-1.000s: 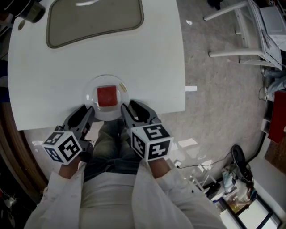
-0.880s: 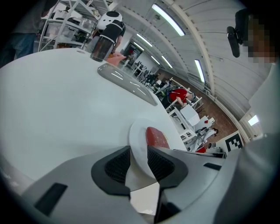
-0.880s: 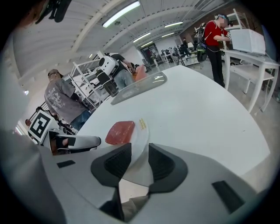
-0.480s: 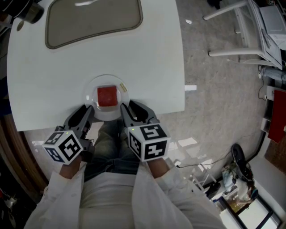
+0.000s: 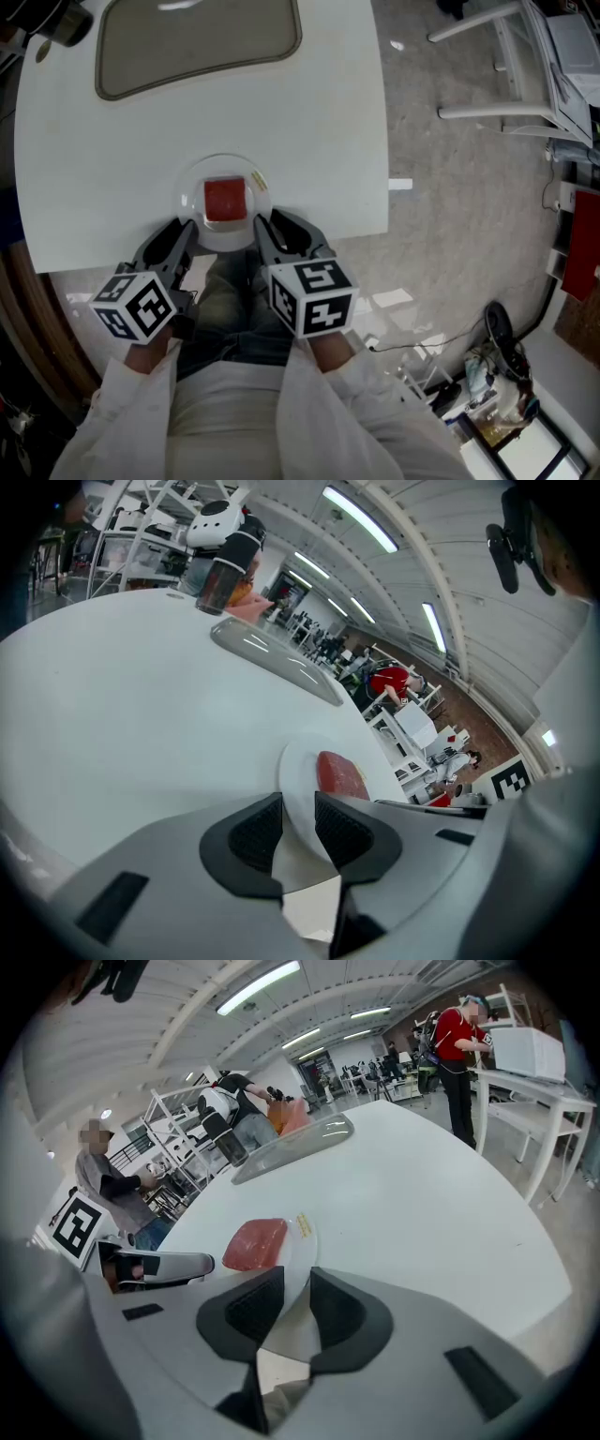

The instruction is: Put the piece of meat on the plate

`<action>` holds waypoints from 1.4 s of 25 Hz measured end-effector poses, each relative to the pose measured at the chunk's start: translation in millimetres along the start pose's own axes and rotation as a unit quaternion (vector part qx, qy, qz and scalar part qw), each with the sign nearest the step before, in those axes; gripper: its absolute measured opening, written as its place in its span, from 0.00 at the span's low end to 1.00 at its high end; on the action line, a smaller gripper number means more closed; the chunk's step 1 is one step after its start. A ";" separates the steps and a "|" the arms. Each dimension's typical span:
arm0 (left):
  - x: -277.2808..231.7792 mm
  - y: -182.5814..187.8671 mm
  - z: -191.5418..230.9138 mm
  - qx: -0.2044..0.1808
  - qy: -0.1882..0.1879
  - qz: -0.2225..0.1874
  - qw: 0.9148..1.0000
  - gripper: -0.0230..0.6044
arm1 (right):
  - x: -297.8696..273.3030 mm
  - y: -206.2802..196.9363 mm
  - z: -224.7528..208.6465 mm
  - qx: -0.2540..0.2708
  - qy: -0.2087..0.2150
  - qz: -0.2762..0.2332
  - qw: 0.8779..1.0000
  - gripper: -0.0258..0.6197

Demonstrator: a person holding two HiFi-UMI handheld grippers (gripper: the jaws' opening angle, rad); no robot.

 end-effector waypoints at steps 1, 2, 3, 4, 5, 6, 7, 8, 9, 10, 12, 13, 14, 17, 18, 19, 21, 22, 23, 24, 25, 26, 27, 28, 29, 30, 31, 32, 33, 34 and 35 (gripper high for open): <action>0.0 0.0 -0.2 -0.001 0.001 0.000 1.000 0.22 | 0.6 0.4 0.1 0.001 0.001 -0.001 1.000 0.19; 0.0 0.1 -0.4 -0.002 0.001 -0.001 1.000 0.22 | 1.2 0.9 0.3 0.003 0.001 -0.001 1.000 0.19; 0.1 0.2 -0.7 -0.004 0.002 -0.002 1.000 0.22 | 1.7 1.4 0.4 0.004 0.001 -0.002 1.000 0.19; 0.2 0.2 -1.1 -0.006 0.003 -0.002 1.000 0.22 | 2.3 2.0 0.5 0.006 0.002 -0.002 1.000 0.19; 0.4 0.3 -1.8 -0.006 0.003 -0.004 1.000 0.22 | 2.9 2.7 0.5 0.007 0.003 -0.003 1.000 0.19; 0.7 0.3 -2.5 -0.007 0.004 -0.005 1.000 0.22 | 3.5 3.5 0.5 0.007 0.004 -0.005 1.000 0.19; 1.2 0.4 -3.4 -0.007 0.005 -0.007 1.000 0.22 | 4.2 4.4 0.6 0.007 0.006 -0.006 1.000 0.19; 1.8 0.4 -4.4 -0.008 0.006 -0.010 1.000 0.22 | 4.9 5.5 0.7 0.008 0.007 -0.009 1.000 0.19; 2.4 0.5 -5.5 -0.009 0.006 -0.012 1.000 0.22 | 5.8 6.5 0.8 0.011 0.008 -0.011 1.000 0.19; 2.9 0.5 -6.8 -0.010 0.007 -0.015 1.000 0.22 | 6.9 7.6 0.7 0.015 0.008 -0.013 1.000 0.19; 4.0 1.5 -9.5 -0.012 0.008 -0.021 1.000 0.22 | 9.0 10.3 0.7 0.022 0.008 -0.016 1.000 0.19; 5.2 3.0 -10.6 -0.013 0.008 -0.024 1.000 0.22 | 9.6 12.0 1.3 0.023 0.010 -0.019 1.000 0.19; 6.6 4.9 -11.7 -0.014 0.008 -0.027 0.999 0.22 | 10.2 14.0 2.1 0.024 0.012 -0.021 0.999 0.19; 11.4 9.4 -17.3 -0.018 0.009 -0.037 0.999 0.22 | 14.7 19.6 3.7 0.027 0.018 -0.027 0.999 0.19; 12.7 10.6 -19.6 -0.019 0.010 -0.040 0.999 0.22 | 16.6 21.6 3.8 0.028 0.020 -0.030 0.999 0.19; 13.9 11.9 -21.8 -0.021 0.011 -0.044 0.999 0.22 | 18.5 23.7 4.0 0.028 0.022 -0.032 0.999 0.19; 16.4 14.3 -26.0 -0.022 0.014 -0.051 0.998 0.22 | 22.2 28.3 4.9 0.029 0.027 -0.036 0.999 0.19; 18.0 15.3 -28.2 -0.023 0.016 -0.055 0.998 0.22 | 24.2 30.8 5.6 0.031 0.029 -0.038 0.998 0.19; 19.7 16.8 -30.6 -0.023 0.018 -0.059 0.998 0.22 | 26.2 33.5 6.3 0.035 0.031 -0.041 0.998 0.19; 21.7 18.8 -33.1 -0.024 0.019 -0.064 0.997 0.22 | 28.0 36.6 7.1 0.039 0.033 -0.043 0.998 0.19; 23.6 21.3 -35.7 -0.025 0.020 -0.069 0.997 0.22 | 29.7 39.8 7.9 0.041 0.035 -0.046 0.997 0.19; 25.5 23.9 -38.2 -0.026 0.020 -0.075 0.997 0.22 | 31.3 43.0 8.5 0.043 0.039 -0.049 0.997 0.19; 27.0 26.2 -40.5 -0.027 0.021 -0.083 0.996 0.22 | 32.8 46.0 8.9 0.043 0.042 -0.052 0.997 0.19; 28.1 28.1 -42.6 -0.027 0.021 -0.090 0.995 0.22 | 34.2 49.0 9.2 0.043 0.046 -0.056 0.996 0.19; 28.9 29.7 -44.4 -0.027 0.022 -0.098 0.995 0.22 | 35.7 51.8 9.4 0.045 0.049 -0.060 0.996 0.19; 29.5 31.1 -46.1 -0.027 0.023 -0.105 0.994 0.22 | 37.2 54.5 9.6 0.049 0.050 -0.063 0.996 0.19; 29.8 32.5 -47.7 -0.028 0.023 -0.110 0.993 0.22 | 38.5 57.3 9.7 0.054 0.051 -0.067 0.995 0.19; 30.1 33.9 -49.3 -0.030 0.023 -0.115 0.993 0.22 | 39.6 60.2 9.7 0.059 0.051 -0.070 0.995 0.19; 30.6 35.3 -50.9 -0.033 0.022 -0.118 0.992 0.22 | 40.8 62.8 9.9 0.063 0.051 -0.072 0.994 0.18; 31.5 36.6 -52.4 -0.036 0.021 -0.119 0.992 0.22 | 42.1 65.0 10.4 0.065 0.050 -0.072 0.994 0.18; 32.5 38.0 -53.4 -0.039 0.020 -0.118 0.992 0.22 | 43.5 66.9 11.4 0.065 0.050 -0.073 0.994 0.18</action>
Point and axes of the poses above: the fingertips, and each gripper's own axes: x backward along the fingers, z to its left, y out of its top, the point moved 5 cm from there along x, backward along the fingers, and after that the axes turned 5 degrees about -y, right-handed, at the moved point
